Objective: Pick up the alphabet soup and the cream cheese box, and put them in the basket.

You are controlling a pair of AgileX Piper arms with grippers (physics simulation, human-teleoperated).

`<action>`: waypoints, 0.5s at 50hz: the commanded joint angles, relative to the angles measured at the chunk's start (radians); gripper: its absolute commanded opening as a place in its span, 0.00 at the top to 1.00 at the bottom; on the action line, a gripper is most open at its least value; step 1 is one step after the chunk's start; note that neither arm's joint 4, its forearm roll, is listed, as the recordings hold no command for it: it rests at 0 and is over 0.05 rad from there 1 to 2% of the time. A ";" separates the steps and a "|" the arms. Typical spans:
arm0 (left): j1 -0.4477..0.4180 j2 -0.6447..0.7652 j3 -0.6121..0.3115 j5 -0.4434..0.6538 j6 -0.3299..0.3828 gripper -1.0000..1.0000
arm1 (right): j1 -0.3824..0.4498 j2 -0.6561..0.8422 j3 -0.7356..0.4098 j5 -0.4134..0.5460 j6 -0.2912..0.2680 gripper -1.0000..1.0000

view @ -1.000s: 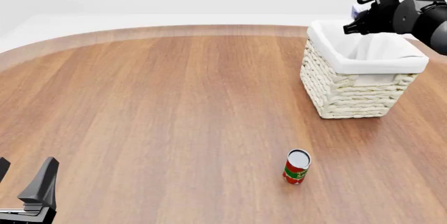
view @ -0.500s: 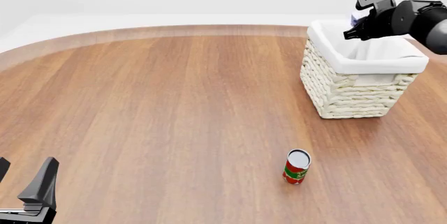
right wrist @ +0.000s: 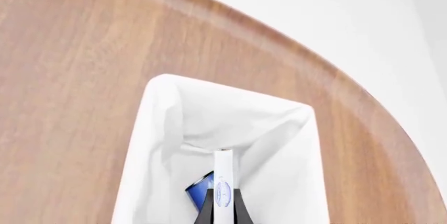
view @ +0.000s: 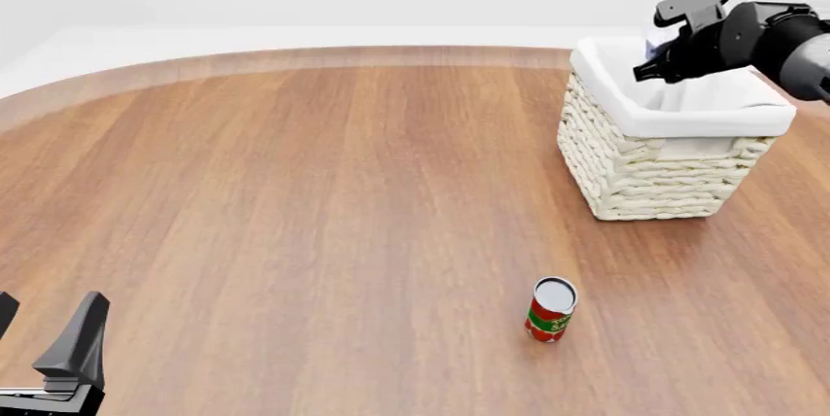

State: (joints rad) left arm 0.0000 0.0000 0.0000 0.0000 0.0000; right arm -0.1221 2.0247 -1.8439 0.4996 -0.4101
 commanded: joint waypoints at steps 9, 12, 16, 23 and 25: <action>0.000 0.000 0.000 0.000 0.000 0.00 | -0.005 0.031 -0.044 0.054 -0.006 1.00; 0.000 0.000 0.000 0.000 0.000 0.00 | -0.004 0.037 -0.049 0.062 -0.013 1.00; 0.000 0.000 0.000 0.000 0.000 0.00 | -0.005 0.044 -0.053 0.071 -0.023 1.00; 0.000 0.000 0.000 0.000 0.000 0.00 | -0.005 0.055 -0.060 0.086 -0.041 1.00; 0.000 0.000 0.000 0.000 0.000 0.00 | -0.007 0.056 -0.059 0.087 -0.045 1.00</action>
State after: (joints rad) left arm 0.0000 0.0000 0.0000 0.0000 0.0000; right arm -0.1271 2.0724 -1.8869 0.5691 -0.4430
